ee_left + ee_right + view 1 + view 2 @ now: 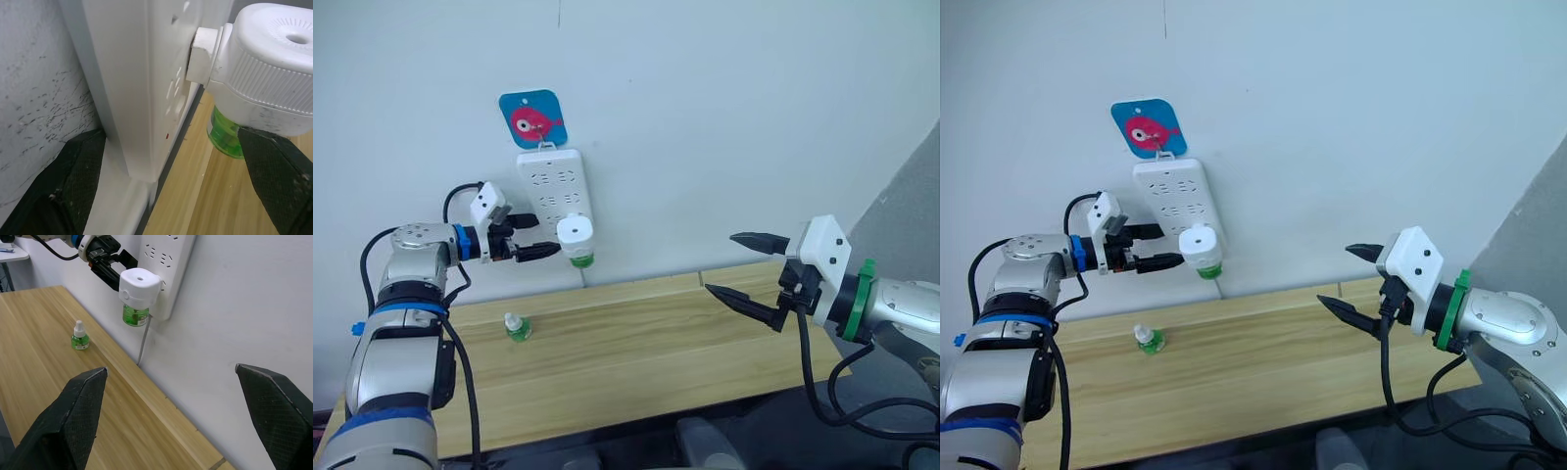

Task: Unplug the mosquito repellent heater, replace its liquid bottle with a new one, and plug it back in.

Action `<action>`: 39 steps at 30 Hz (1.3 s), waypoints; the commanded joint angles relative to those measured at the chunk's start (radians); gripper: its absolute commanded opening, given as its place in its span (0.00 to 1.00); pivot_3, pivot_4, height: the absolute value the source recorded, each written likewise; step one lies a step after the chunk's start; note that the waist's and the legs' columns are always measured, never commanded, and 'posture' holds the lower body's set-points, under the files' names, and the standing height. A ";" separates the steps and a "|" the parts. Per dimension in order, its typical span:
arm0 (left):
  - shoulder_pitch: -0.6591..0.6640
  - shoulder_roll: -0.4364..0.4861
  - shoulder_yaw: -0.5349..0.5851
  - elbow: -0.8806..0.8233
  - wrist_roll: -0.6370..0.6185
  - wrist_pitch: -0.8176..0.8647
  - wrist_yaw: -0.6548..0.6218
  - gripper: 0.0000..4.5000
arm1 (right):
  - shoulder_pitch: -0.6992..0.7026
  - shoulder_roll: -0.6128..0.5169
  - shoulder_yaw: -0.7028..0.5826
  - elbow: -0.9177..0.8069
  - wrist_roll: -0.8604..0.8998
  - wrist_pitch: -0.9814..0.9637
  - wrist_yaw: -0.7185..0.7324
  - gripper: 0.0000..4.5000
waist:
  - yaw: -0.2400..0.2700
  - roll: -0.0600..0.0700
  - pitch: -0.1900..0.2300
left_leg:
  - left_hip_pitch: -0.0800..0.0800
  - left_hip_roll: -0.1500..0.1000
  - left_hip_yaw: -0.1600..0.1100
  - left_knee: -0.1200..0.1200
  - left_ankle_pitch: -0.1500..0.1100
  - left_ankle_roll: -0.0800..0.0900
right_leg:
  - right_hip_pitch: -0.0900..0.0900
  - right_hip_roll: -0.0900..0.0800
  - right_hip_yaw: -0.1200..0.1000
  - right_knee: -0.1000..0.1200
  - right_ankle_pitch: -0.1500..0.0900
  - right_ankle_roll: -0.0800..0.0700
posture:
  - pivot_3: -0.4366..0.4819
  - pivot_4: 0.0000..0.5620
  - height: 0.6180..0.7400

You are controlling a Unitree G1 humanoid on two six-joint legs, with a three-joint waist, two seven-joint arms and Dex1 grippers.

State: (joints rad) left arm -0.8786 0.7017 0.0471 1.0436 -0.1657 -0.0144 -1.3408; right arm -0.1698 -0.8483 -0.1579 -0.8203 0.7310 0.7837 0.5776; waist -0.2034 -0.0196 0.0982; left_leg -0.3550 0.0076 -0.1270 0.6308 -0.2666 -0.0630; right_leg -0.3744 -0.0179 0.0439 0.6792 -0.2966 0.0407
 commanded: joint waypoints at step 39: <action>0.019 -0.032 0.092 -0.240 -0.085 0.206 0.021 0.29 | -0.200 0.287 0.287 0.083 -0.145 0.095 -0.322 1.00 | -0.004 0.004 0.022 | -0.010 -0.004 -0.006 0.010 0.002 -0.002 | -0.002 0.000 0.001 0.002 0.003 0.004 | 0.15 0.19 0.95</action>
State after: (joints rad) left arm -0.8498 0.6717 0.1040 0.8793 -0.2046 0.1543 -1.3467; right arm -0.3399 -0.5904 0.0969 -0.7443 0.6273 0.8790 0.3031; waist -0.2074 -0.0160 0.1201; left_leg -0.3651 0.0038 -0.1335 0.6409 -0.2650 -0.0648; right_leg -0.3771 -0.0182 0.0446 0.6809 -0.2939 0.0448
